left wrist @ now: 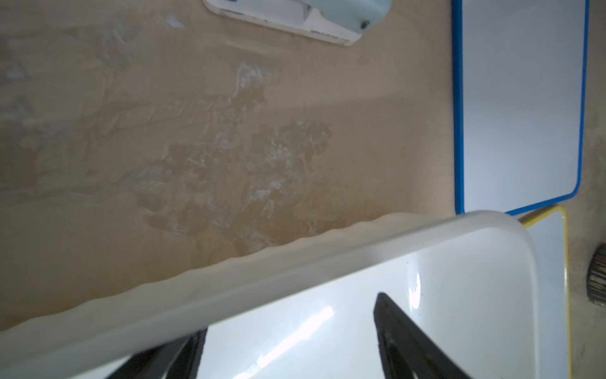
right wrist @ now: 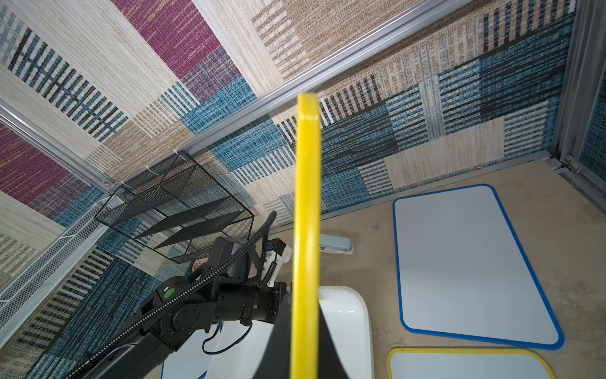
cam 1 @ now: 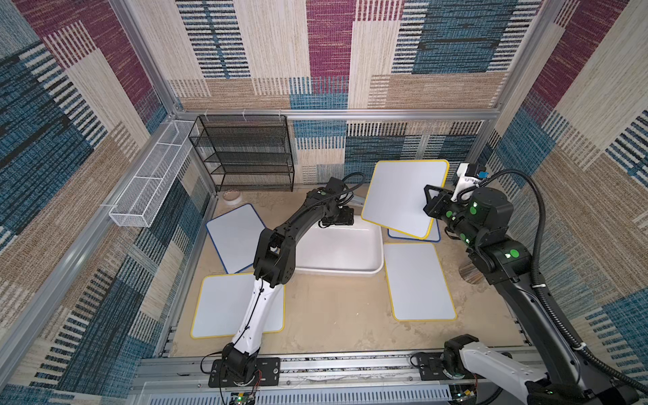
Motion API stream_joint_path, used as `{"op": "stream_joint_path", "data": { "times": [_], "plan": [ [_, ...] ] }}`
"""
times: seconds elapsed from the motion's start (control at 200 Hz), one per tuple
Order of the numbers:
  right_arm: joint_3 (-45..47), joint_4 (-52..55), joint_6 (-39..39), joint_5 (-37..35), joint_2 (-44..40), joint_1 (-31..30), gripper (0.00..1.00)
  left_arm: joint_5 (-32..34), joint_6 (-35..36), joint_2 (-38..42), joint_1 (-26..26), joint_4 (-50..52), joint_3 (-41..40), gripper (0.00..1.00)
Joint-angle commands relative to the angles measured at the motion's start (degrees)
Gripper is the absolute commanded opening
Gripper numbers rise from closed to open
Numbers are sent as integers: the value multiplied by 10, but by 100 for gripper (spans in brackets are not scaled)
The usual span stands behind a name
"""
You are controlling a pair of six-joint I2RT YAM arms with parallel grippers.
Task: Put the whiteboard into the storage box
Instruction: Move the storage box to the center of the board, then place the whiteboard in the storage box.
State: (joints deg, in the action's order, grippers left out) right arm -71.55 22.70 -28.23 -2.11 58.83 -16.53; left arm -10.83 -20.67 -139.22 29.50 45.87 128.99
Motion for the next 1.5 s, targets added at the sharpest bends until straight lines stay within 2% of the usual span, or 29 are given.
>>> {"op": "stream_joint_path", "data": {
  "times": [0.0, 0.321, 0.541, 0.646, 0.972, 1.047, 1.288, 1.498],
  "plan": [
    [-3, -42, -10, 17, 2, 1, 4, -7, 30, 40, 1, 16, -16, 82],
    [0, -49, -49, 81, 18, -1, 3, 12, 68, 259, -23, -30, -230, 89],
    [57, -95, -109, 148, 24, 0, 3, 54, 60, 414, -43, -32, -342, 96],
    [80, -121, -133, 178, 38, -3, 2, 63, 50, 470, -45, -25, -366, 98],
    [109, -164, -176, 190, 89, -50, 3, 40, 40, 511, -50, 63, -287, 95],
    [110, -174, -182, 190, 107, -65, 3, 46, 41, 523, -49, 47, -311, 94],
    [119, -199, -199, 192, 156, -89, 3, 51, 48, 600, -48, -80, -480, 92],
    [141, -234, -214, 207, 183, -91, 3, 42, 53, 606, -49, -107, -520, 91]
  ]
}}
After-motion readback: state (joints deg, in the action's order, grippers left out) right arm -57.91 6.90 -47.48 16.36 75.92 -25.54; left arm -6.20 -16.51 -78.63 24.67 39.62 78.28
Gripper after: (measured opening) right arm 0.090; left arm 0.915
